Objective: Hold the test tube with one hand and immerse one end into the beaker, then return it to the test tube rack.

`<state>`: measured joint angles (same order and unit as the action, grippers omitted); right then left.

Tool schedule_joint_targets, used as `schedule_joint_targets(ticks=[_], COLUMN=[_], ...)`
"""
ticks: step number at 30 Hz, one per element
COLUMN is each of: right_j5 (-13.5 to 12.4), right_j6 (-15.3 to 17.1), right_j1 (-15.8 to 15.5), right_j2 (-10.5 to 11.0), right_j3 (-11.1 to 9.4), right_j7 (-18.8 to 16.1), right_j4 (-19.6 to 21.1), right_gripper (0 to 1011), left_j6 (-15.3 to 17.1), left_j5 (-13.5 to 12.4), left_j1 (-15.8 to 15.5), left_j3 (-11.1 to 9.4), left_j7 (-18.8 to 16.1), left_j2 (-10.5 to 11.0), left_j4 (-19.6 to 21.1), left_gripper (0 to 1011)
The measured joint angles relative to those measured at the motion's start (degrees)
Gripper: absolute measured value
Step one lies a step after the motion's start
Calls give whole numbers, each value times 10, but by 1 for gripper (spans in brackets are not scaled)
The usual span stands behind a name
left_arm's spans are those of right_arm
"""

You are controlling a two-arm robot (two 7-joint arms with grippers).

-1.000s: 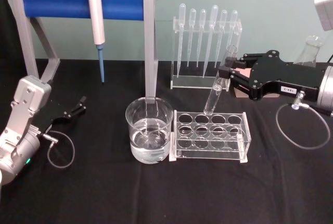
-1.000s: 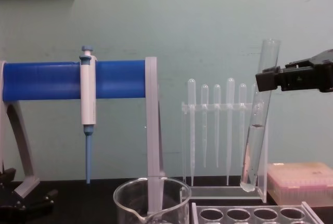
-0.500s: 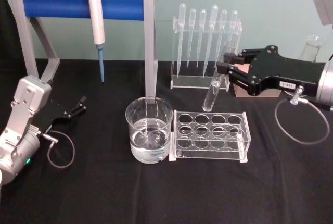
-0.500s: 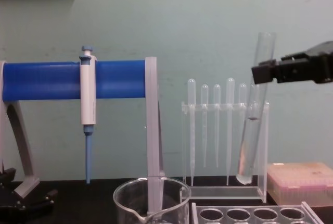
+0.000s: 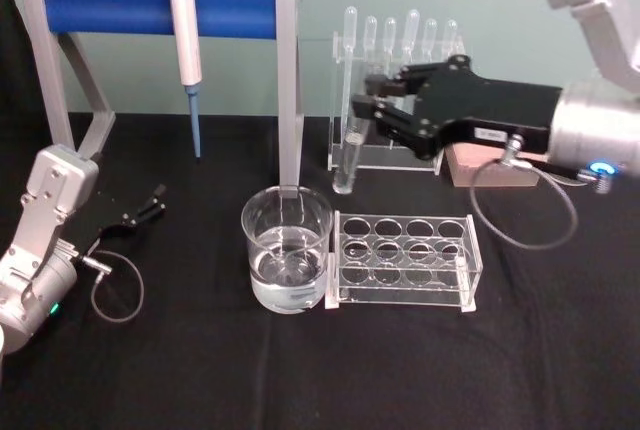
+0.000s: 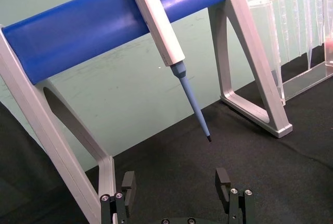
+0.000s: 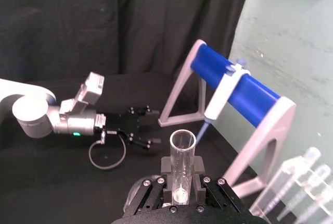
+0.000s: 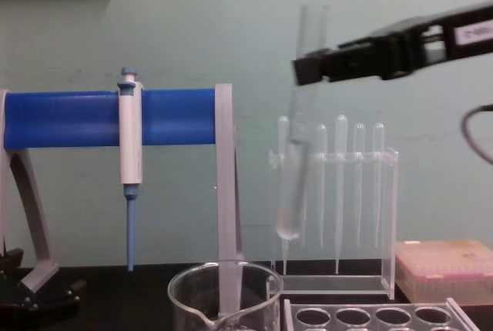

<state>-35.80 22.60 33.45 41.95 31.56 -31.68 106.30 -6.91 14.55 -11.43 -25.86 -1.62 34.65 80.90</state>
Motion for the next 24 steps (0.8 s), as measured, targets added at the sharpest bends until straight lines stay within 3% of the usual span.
schedule_joint_targets(ticks=[10, 24], right_j5=[7, 32], right_j6=[11, -8], right_j1=[26, 27], right_j2=[-44, -74], right_j3=[37, 67], right_j7=[13, 14], right_j4=[-25, -61], right_gripper=[238, 238], left_j6=[0, 0], left_j5=[0, 0], left_j1=[0, 0], left_j3=[0, 0], left_j7=[0, 0], left_j2=[0, 0], left_j4=[0, 0], left_gripper=[1000, 1000])
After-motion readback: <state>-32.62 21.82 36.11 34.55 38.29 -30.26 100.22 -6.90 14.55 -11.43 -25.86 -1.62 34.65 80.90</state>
